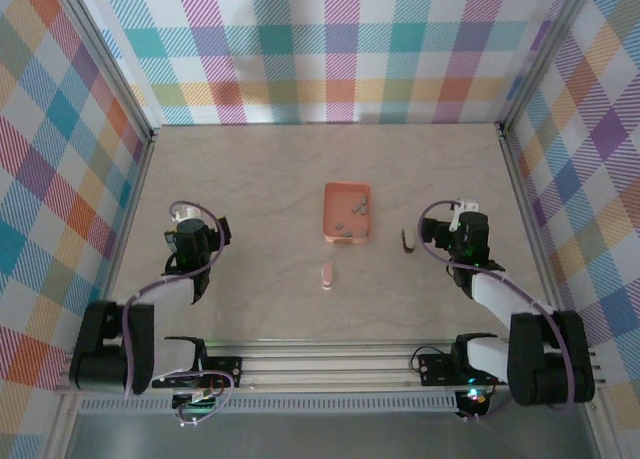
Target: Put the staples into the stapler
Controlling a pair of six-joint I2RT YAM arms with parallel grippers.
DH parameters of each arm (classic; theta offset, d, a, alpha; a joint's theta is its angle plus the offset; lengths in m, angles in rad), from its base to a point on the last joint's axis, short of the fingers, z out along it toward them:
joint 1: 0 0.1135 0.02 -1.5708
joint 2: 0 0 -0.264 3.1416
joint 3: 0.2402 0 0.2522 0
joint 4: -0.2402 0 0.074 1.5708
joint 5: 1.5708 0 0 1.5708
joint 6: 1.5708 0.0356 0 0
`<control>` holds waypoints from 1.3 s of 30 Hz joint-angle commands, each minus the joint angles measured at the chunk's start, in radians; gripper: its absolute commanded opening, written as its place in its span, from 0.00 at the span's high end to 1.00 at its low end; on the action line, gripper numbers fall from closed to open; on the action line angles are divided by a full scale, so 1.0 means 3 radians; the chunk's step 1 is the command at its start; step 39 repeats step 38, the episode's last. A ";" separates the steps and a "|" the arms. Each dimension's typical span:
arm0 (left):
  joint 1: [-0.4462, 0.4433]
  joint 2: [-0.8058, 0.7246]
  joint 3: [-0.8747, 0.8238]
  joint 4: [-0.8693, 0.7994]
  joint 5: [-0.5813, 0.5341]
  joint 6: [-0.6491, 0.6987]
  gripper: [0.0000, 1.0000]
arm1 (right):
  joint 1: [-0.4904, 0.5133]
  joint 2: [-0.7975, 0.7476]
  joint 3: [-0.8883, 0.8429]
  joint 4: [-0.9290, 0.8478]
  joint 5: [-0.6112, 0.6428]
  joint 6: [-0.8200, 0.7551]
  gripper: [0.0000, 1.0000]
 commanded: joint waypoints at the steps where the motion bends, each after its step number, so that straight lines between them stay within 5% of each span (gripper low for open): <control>1: 0.0111 0.0201 0.0064 0.0508 0.0519 0.0060 0.00 | -0.0086 0.0286 -0.0105 0.1013 -0.0220 -0.0127 0.01; 5: 0.0107 0.0962 -0.0282 0.1986 0.0765 0.0102 0.00 | -0.0115 0.0750 -0.0076 0.1562 -0.0357 -0.0209 0.01; 6: 0.0116 0.1011 -0.0167 0.1802 0.0787 0.0087 0.00 | -0.0115 0.0966 -0.0062 0.1754 -0.0435 -0.0243 0.01; 7: 0.0113 0.0857 0.0082 0.1029 0.0711 0.0054 0.00 | -0.0115 0.1180 -0.0056 0.2006 -0.0499 -0.0283 0.01; 8: 0.0040 0.0916 0.0242 0.0886 0.0539 0.0102 0.00 | -0.0115 0.1142 0.0018 0.1694 -0.0516 -0.0286 0.01; 31: -0.0092 0.0930 0.0262 0.0835 0.0460 0.0207 0.00 | -0.0151 0.1128 0.0148 0.1470 -0.0632 -0.0278 0.01; 33: -0.0053 0.0941 0.0306 0.0768 0.0751 0.0270 0.00 | -0.0151 0.1129 0.0148 0.1470 -0.0629 -0.0281 0.01; 39: -0.0031 0.0936 0.0293 0.0783 0.0778 0.0270 0.00 | -0.0153 0.1126 0.0148 0.1470 -0.0638 -0.0277 0.01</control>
